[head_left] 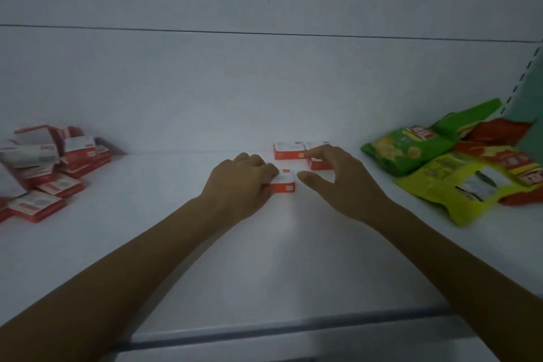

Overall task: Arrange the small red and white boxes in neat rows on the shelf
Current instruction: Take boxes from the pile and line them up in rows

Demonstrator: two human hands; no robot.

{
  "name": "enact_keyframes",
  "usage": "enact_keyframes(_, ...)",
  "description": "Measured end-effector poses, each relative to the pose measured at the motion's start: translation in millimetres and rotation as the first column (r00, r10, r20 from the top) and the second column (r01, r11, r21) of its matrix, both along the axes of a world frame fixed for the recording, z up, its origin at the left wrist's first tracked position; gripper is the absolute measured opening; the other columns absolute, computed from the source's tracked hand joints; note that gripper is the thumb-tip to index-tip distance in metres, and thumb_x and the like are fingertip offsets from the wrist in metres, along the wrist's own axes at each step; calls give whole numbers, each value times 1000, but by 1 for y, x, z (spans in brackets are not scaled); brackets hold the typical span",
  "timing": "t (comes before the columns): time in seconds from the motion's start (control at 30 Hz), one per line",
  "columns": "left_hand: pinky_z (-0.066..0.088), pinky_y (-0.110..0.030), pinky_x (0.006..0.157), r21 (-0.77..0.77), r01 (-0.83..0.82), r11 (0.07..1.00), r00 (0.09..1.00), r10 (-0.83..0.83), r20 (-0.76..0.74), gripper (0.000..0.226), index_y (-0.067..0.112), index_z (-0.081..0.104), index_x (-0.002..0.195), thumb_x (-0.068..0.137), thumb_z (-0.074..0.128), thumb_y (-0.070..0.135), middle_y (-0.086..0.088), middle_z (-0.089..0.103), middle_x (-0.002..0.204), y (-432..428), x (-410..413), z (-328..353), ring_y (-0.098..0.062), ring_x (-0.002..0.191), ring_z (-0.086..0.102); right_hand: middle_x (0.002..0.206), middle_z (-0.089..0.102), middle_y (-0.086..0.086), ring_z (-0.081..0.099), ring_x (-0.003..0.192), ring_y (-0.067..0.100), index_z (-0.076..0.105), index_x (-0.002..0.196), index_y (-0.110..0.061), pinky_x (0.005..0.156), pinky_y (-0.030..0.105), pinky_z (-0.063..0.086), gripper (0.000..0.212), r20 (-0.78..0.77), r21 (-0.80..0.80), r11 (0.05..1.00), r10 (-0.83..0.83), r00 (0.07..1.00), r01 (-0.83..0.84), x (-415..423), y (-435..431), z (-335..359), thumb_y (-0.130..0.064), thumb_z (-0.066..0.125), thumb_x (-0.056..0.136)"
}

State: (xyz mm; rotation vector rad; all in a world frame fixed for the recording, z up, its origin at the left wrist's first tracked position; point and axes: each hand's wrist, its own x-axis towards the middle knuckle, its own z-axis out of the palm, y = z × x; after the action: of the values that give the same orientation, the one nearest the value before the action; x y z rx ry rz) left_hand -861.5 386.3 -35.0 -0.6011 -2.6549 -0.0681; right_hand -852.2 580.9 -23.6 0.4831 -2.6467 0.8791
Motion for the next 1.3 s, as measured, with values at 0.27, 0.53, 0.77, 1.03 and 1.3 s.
enact_keyframes(0.27, 47, -35, 85, 142, -163, 976, 985, 152, 82, 36, 27, 48, 130, 94, 43, 31, 4, 48, 132, 39, -48, -18, -19, 120, 39, 123, 53, 3, 47, 111, 20, 49, 124, -19, 96, 37, 39, 46, -69, 99, 994, -40, 997, 46, -64, 41, 0, -33, 64, 82)
enact_keyframes(0.53, 47, -43, 89, 238, -61, 969, 996, 43, 83, 53, 20, 47, 134, 88, 38, 44, -16, 41, 136, 34, -60, -28, -33, 119, 44, 133, 45, 3, 44, 118, 22, 44, 130, -19, 100, 37, 35, 56, -48, 153, 981, -113, 992, 119, -84, 47, -28, -36, 64, 80)
enact_keyframes(0.77, 49, -30, 63, 176, 0, 984, 997, 12, -72, 29, 21, 67, 103, 82, 56, 37, 5, 67, 102, 43, -51, -17, -21, 91, 60, 132, 45, 3, 44, 119, 23, 42, 130, -19, 99, 39, 35, 58, -128, 172, 975, -116, 985, 137, -87, 47, -36, -39, 63, 80)
enact_keyframes(1.03, 51, -28, 56, 70, -7, 997, 998, 11, -60, 43, 24, 65, 108, 82, 43, 50, 7, 64, 106, 44, -47, -19, -19, 97, 60, 131, 46, 2, 42, 120, 20, 41, 130, -19, 100, 38, 36, 59, -95, 31, 999, -36, 995, 39, -86, 41, -38, -34, 67, 79)
enact_keyframes(1.3, 50, -32, 71, -9, -51, 999, 999, 51, -2, 69, 21, 55, 125, 81, 23, 63, 3, 54, 123, 50, -44, -19, -20, 113, 49, 120, 55, -1, 50, 108, 18, 51, 121, -20, 96, 37, 38, 44, -177, -9, 995, -96, 980, 95, -81, 38, -31, -26, 64, 79)
